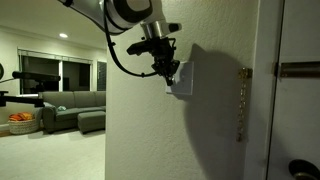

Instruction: Flip down the left light switch

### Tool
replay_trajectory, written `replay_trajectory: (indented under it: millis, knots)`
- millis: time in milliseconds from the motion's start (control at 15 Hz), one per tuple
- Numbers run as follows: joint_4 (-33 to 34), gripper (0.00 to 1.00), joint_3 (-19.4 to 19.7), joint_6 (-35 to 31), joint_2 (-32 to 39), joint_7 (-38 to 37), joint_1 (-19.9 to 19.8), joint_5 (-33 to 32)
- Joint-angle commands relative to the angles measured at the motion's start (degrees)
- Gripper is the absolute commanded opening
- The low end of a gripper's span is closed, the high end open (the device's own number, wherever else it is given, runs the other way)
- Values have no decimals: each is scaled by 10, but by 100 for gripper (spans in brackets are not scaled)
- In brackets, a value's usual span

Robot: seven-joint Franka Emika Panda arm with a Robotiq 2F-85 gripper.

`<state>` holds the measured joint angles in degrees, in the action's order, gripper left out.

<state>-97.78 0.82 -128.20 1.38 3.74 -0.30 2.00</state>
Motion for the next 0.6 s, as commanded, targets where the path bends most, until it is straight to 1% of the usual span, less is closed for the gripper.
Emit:
replay_trajectory:
  millis: [0,67,133,200,267,533]
  knots:
    - [-23,2,0,4,-4,17,-3,5]
    - [-36,11,0,6,-16,18,-3,0]
    - [-44,16,0,7,-24,21,-4,-4]
    - [-60,26,1,14,-41,23,-4,-10]
    - [-68,39,1,21,-49,24,-4,-13]
    - [-116,63,5,67,-88,23,-6,-29]
